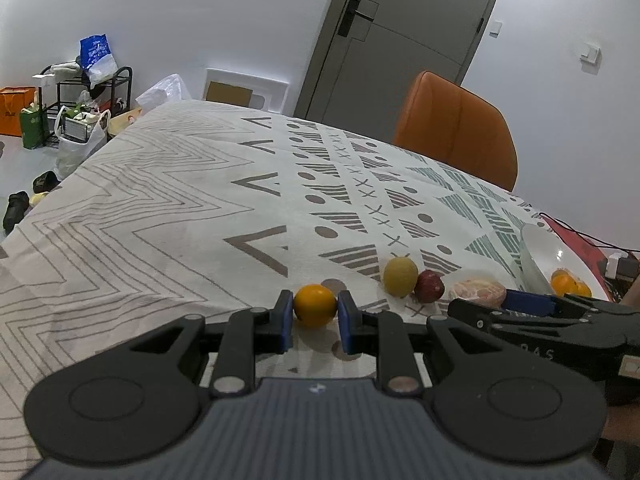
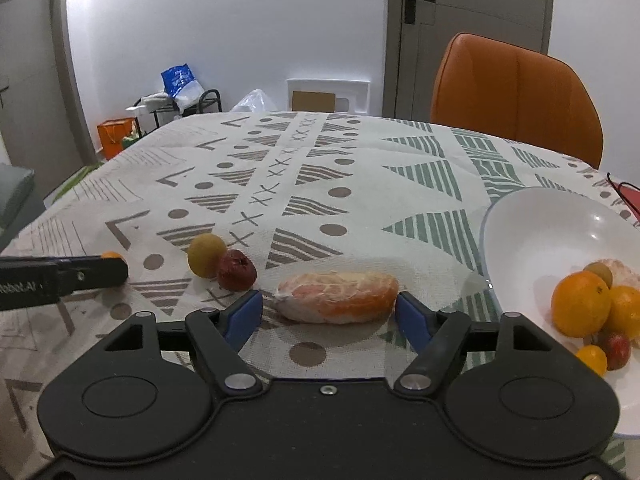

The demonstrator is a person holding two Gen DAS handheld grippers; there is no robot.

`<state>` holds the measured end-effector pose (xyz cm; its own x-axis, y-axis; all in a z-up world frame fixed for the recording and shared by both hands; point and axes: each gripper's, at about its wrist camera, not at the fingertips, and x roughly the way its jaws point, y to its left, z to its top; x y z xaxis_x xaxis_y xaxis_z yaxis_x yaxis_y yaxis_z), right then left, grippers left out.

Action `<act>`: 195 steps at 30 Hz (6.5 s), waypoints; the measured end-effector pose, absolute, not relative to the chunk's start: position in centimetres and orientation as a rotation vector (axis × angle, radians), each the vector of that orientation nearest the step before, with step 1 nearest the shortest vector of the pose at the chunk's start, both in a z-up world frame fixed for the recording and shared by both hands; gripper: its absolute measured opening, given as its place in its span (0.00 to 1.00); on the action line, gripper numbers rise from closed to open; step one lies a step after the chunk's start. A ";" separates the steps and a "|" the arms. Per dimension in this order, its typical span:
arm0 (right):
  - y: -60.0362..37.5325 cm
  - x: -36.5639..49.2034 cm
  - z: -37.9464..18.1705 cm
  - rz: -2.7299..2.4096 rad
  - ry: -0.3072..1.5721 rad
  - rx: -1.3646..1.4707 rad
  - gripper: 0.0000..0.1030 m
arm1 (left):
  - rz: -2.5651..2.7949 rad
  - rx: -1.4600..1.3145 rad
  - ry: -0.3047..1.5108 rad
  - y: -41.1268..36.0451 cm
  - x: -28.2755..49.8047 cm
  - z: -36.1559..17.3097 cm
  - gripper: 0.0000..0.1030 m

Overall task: Organize fruits
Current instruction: 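Grasp the peeled mandarin with the right tool while the left tool grasps a small yellow citrus, then carry the peeled mandarin with the right tool while the left tool carries the citrus to the plate, then open the right tool over the plate while the left tool releases the citrus there, then move both open tools back from the plate toward the last two fruits, then grasp the dark red plum with the right tool while the left tool grasps the green-yellow fruit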

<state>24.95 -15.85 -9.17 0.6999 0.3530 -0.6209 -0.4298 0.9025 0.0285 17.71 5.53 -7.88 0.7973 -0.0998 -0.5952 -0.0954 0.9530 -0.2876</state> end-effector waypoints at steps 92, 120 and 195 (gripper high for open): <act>-38.4 21.1 -6.4 0.232 0.494 0.202 0.72 | -0.286 -0.051 0.587 -15.3 22.0 -3.3 0.21; -35.2 20.2 -6.0 0.296 0.491 0.206 0.82 | -0.158 -0.117 0.582 -10.0 20.1 -2.3 0.68; -17.9 25.6 -7.1 0.705 0.678 0.066 0.50 | 0.033 -0.263 0.618 3.7 19.2 -5.4 0.34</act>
<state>25.57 -17.85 -7.13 0.5586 0.6181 -0.5532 -0.5770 0.7686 0.2762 19.23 3.68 -5.37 0.8155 -0.0476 -0.5768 -0.1093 0.9660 -0.2341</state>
